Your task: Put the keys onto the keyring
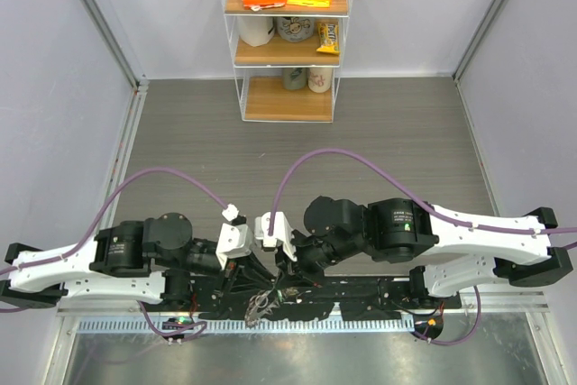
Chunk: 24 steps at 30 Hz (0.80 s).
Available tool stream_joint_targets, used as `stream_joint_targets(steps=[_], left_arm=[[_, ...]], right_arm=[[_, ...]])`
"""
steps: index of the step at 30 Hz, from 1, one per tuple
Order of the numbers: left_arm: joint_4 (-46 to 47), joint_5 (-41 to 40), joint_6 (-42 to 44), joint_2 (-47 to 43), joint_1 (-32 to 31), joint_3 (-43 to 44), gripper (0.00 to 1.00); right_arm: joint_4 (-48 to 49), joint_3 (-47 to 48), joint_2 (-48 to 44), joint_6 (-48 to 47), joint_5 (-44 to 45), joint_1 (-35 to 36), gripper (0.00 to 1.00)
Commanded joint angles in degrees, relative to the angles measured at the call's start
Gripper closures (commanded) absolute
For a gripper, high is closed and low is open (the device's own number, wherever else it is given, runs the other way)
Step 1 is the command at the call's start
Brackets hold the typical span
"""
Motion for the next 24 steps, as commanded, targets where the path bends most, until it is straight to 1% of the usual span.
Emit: stream_joint_targets(steps=[1, 3, 5, 6, 11, 13, 15, 18, 19, 21, 24], left_arm=[[-1.5, -0.3, 1.1, 1.1, -0.2, 2.9, 0.84], [-2.0, -0.9, 1.3, 1.6, -0.2, 3.3, 0.90], [-2.1, -1.0, 1.6, 1.9, -0.2, 3.4, 0.98], [-2.0, -0.9, 1.7, 2.0, -0.2, 3.5, 1.00], [-0.9, -2.4, 2.5, 2.2, -0.2, 3.0, 1.00], [1.2, -2.9, 3.0, 1.2, -0.2, 1.9, 1.00], [3.9, -3.7, 3.0, -0.2, -0.2, 0.6, 1.00], [7.4, -4.8, 3.1, -2.1, -0.2, -0.9, 1.00], [8.5, -5.0, 3.2, -2.6, -0.2, -1.3, 1.00], [10.4, -5.4, 3.4, -3.7, -0.2, -2.3, 1.00], [14.6, -6.1, 4.0, -5.5, -0.2, -3.9, 1.00]], right_arm=[[3.2, 3.1, -0.5, -0.6, -1.0, -0.2, 0.94], [3.2, 2.9, -0.6, -0.5, -1.0, -0.3, 0.94], [3.3, 2.7, -0.6, -0.6, -1.2, -0.3, 0.94], [3.4, 2.7, -0.5, -0.6, -1.5, -0.3, 0.94], [4.3, 1.7, -0.9, -0.9, -1.7, -0.3, 0.95], [5.5, 0.8, -2.0, -0.9, -2.0, -0.3, 0.94], [6.8, -0.5, -3.5, -0.9, -1.4, -0.3, 0.86], [9.0, -2.8, -5.9, -0.7, 0.1, -0.3, 0.78], [9.4, -3.2, -7.1, -0.8, 0.6, -0.3, 0.73], [10.2, -4.0, -9.1, -0.6, 2.4, -0.3, 0.66], [12.5, -6.2, -12.5, -0.7, 4.9, -0.3, 0.62]])
